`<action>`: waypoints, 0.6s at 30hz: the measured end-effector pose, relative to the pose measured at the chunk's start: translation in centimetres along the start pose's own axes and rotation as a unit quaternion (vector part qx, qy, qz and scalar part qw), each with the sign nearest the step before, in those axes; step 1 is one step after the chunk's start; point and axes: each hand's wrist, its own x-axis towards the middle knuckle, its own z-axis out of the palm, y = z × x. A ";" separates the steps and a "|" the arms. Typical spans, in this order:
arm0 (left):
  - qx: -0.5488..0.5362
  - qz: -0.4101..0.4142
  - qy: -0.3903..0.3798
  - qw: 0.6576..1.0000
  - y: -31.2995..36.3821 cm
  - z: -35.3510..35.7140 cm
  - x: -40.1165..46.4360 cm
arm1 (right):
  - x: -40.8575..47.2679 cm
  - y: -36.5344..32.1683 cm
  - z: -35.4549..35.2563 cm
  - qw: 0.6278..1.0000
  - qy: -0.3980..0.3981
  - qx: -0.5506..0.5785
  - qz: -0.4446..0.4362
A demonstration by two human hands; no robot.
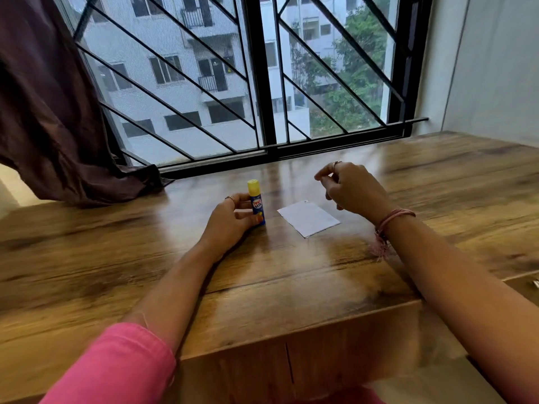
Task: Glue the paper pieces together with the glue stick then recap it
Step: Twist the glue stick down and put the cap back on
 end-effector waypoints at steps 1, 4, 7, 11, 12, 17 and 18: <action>0.001 -0.001 0.001 1.000 0.0 0.0 0.1 | 0.0 0.0 0.0 1.000 -0.001 0.001 0.001; 0.010 -0.007 -0.001 1.000 -0.2 0.1 0.2 | -0.1 0.0 0.1 1.000 -0.006 -0.001 -0.001; 0.013 -0.015 -0.006 1.000 -0.2 0.1 0.3 | -0.2 -0.1 0.1 1.000 -0.011 0.002 0.001; 0.013 -0.028 -0.021 0.999 -0.2 -0.1 0.3 | -0.3 -0.2 0.2 1.000 -0.016 0.001 0.004; 0.013 -0.027 -0.024 0.999 -0.3 -0.1 0.4 | -0.4 -0.2 0.2 1.000 -0.016 0.001 0.002; 0.009 -0.025 -0.054 0.998 -0.4 -0.4 0.3 | -0.7 -0.6 0.2 1.000 -0.016 0.007 0.002; 0.007 -0.025 -0.056 0.998 -0.4 -0.4 0.3 | -0.7 -0.6 0.3 1.000 -0.014 0.009 0.001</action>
